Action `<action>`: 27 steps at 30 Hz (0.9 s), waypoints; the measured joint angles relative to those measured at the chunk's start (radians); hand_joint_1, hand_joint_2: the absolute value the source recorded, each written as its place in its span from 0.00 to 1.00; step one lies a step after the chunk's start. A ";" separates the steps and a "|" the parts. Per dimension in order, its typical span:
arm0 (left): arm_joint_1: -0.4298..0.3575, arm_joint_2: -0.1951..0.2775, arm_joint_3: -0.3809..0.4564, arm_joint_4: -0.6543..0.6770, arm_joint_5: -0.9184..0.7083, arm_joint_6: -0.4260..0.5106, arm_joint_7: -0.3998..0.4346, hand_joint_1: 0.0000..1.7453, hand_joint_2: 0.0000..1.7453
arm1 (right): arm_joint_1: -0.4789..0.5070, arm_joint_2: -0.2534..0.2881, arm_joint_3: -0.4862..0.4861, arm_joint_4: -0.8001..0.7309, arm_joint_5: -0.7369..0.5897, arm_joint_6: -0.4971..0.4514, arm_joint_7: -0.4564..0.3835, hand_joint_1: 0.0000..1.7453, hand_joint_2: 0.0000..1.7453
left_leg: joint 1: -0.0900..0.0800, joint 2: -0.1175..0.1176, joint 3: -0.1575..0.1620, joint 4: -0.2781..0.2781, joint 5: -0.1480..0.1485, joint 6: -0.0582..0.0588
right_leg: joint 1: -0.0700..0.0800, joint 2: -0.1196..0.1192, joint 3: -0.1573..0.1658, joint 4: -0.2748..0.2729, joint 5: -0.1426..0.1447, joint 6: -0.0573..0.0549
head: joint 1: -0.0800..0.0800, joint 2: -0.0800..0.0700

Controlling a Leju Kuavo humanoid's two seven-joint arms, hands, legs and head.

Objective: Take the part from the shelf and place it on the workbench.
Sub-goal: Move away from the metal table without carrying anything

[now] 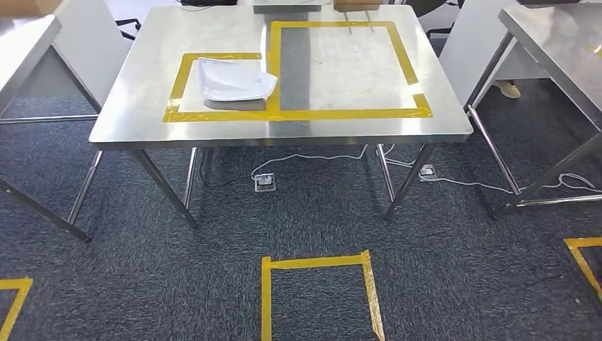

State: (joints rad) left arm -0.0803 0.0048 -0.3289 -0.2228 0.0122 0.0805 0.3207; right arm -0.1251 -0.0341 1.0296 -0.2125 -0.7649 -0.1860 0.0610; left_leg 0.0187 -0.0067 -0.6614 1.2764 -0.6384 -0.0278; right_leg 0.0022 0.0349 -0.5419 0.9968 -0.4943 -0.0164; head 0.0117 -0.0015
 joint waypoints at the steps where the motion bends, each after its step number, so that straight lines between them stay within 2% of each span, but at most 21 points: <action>1: 0.000 0.000 -0.002 0.000 0.000 0.000 0.000 0.00 0.00 | 0.001 0.000 0.000 0.000 0.000 0.000 0.000 0.00 0.00 | 0.002 -0.010 0.022 -0.050 0.038 0.000 | -0.001 0.012 0.000 0.004 -0.002 0.003 | -0.005 0.000; 3: 0.000 0.000 -0.008 0.000 0.000 0.000 0.000 0.00 0.00 | -0.001 0.000 0.000 0.000 0.000 0.000 0.000 0.00 0.00 | 0.008 -0.060 0.072 -0.165 0.092 0.001 | -0.001 0.035 -0.007 0.019 -0.010 0.014 | -0.014 0.000; 4: 0.000 0.000 -0.010 0.000 0.000 0.000 0.000 0.00 0.00 | -0.003 -0.001 0.000 0.000 0.000 0.000 0.000 0.00 0.00 | 0.010 -0.079 0.088 -0.200 0.101 0.004 | -0.002 0.047 -0.012 0.027 -0.013 0.020 | -0.015 0.000; 5: 0.000 0.000 -0.012 0.000 0.000 0.000 -0.001 0.00 0.00 | -0.005 -0.001 0.000 0.000 0.000 0.000 0.000 0.00 0.00 | 0.010 -0.085 0.095 -0.215 0.098 0.008 | -0.003 0.059 -0.018 0.031 -0.013 0.027 | -0.014 0.000; 6: 0.001 0.000 -0.012 0.000 0.001 0.000 -0.001 0.00 0.00 | -0.005 -0.001 0.000 0.000 0.000 0.000 0.000 0.00 0.00 | 0.010 -0.071 0.097 -0.218 0.095 0.013 | -0.005 0.073 -0.023 0.032 -0.012 0.033 | -0.012 0.000; 7: 0.001 0.000 -0.013 0.000 0.001 0.000 -0.001 0.00 0.00 | -0.004 -0.002 0.000 0.000 0.000 0.000 0.000 0.00 0.00 | 0.009 -0.058 0.098 -0.219 0.096 0.019 | -0.006 0.073 -0.027 0.034 -0.012 0.038 | -0.010 0.000; 9: 0.001 0.001 -0.016 0.000 0.001 0.002 -0.001 0.00 0.00 | -0.003 -0.002 0.000 0.000 -0.001 -0.001 -0.001 0.00 0.00 | 0.010 -0.028 0.101 -0.224 0.098 0.029 | -0.005 0.034 -0.047 0.073 -0.037 0.049 | 0.000 0.000; 11: 0.001 0.003 -0.018 0.000 0.002 0.002 -0.002 0.00 0.00 | -0.006 -0.001 0.000 -0.001 -0.001 -0.001 -0.003 0.00 0.00 | 0.006 0.007 0.103 -0.226 0.095 0.036 | -0.006 -0.016 -0.099 0.182 -0.095 0.058 | 0.017 0.000; 12: 0.002 0.004 -0.019 0.000 0.002 0.002 -0.003 0.00 0.00 | -0.008 0.000 0.000 -0.001 -0.001 -0.001 -0.004 0.00 0.00 | 0.003 0.025 0.104 -0.226 0.093 0.038 | -0.008 -0.026 -0.129 0.243 -0.120 0.060 | 0.022 0.000; 13: 0.002 0.005 -0.020 0.000 0.003 0.002 -0.003 0.00 0.00 | -0.007 0.001 0.000 -0.002 -0.001 -0.002 -0.004 0.00 0.00 | 0.001 0.041 0.104 -0.226 0.091 0.039 | -0.010 -0.029 -0.148 0.280 -0.128 0.061 | 0.026 0.000; 14: 0.001 0.005 -0.022 0.000 0.004 0.002 -0.003 0.00 0.00 | -0.005 0.001 0.000 -0.002 -0.001 -0.002 -0.004 0.00 0.00 | -0.001 0.054 0.106 -0.226 0.089 0.040 | -0.010 -0.032 -0.150 0.285 -0.117 0.059 | 0.029 0.000; 15: -0.001 0.006 -0.024 0.000 0.005 0.002 -0.004 0.00 0.00 | -0.002 0.001 0.000 -0.002 -0.001 -0.002 -0.005 0.00 0.00 | -0.003 0.064 0.108 -0.226 0.087 0.039 | -0.010 -0.035 -0.134 0.254 -0.089 0.054 | 0.033 0.000; 16: -0.003 0.006 -0.027 0.000 0.006 0.002 -0.005 0.00 0.00 | 0.001 0.001 0.000 -0.002 -0.001 -0.002 -0.005 0.00 0.00 | -0.004 0.072 0.111 -0.226 0.085 0.038 | -0.006 -0.043 -0.103 0.192 -0.052 0.045 | 0.037 0.000; 18: -0.006 0.005 -0.032 0.000 0.008 0.003 -0.006 0.00 0.00 | 0.002 -0.001 0.000 -0.001 -0.002 -0.002 -0.005 0.00 0.00 | -0.007 0.086 0.115 -0.227 0.082 0.034 | 0.006 -0.070 -0.046 0.078 -0.010 0.023 | 0.040 0.000; 19: -0.008 0.005 -0.034 0.000 0.009 0.003 -0.007 0.00 0.00 | 0.001 -0.002 0.000 -0.001 -0.002 -0.002 -0.005 0.00 0.00 | -0.008 0.092 0.116 -0.229 0.082 0.031 | 0.011 -0.080 -0.032 0.047 -0.006 0.014 | 0.041 0.000; 21: -0.009 0.004 -0.035 0.000 0.010 0.003 -0.007 0.00 0.00 | 0.000 -0.002 0.000 -0.001 -0.002 -0.003 -0.006 0.00 0.00 | -0.008 0.104 0.120 -0.235 0.083 0.022 | 0.016 -0.076 -0.025 0.028 -0.009 0.004 | 0.042 0.000; 22: -0.010 0.004 -0.036 0.000 0.010 0.003 -0.007 0.00 0.00 | 0.002 -0.002 0.000 -0.001 -0.003 -0.003 -0.006 0.00 0.00 | -0.007 0.093 0.124 -0.236 0.080 0.017 | 0.013 -0.070 -0.019 0.017 -0.005 0.002 | 0.042 0.000; 24: -0.011 0.004 -0.036 0.000 0.012 0.003 -0.007 0.00 0.00 | 0.004 -0.001 0.000 -0.001 -0.005 -0.003 -0.007 0.00 0.00 | -0.005 0.040 0.113 -0.203 0.052 0.009 | 0.006 -0.059 -0.004 -0.010 0.007 -0.003 | 0.037 0.000; 25: -0.010 0.005 -0.037 0.000 0.012 0.003 -0.007 0.00 0.00 | 0.003 -0.001 0.000 -0.001 -0.006 -0.003 -0.007 0.00 0.00 | -0.004 0.011 0.090 -0.156 0.025 0.006 | 0.002 -0.053 0.001 -0.018 0.011 -0.004 | 0.032 0.000; 26: -0.009 0.005 -0.037 0.000 0.013 0.003 -0.007 0.00 0.00 | 0.000 -0.001 -0.001 -0.001 -0.007 -0.003 -0.007 0.00 0.00 | -0.003 -0.002 0.058 -0.095 -0.002 0.004 | 0.001 -0.044 0.002 -0.019 0.013 -0.006 | 0.026 0.000; 27: -0.007 0.006 -0.038 0.000 0.013 0.003 -0.007 0.00 0.00 | -0.001 -0.001 -0.001 -0.001 -0.008 -0.003 -0.007 0.00 0.00 | -0.002 -0.004 0.026 -0.038 -0.020 0.001 | 0.001 -0.035 0.001 -0.019 0.012 -0.007 | 0.020 0.000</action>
State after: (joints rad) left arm -0.0872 0.0105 -0.3665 -0.2231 0.0256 0.0832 0.3136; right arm -0.1266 -0.0347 1.0288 -0.2134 -0.7727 -0.1888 0.0542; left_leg 0.0163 -0.0103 -0.6354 1.2387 -0.6587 -0.0272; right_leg 0.0033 0.0000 -0.5404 0.9782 -0.4821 -0.0234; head 0.0321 -0.0015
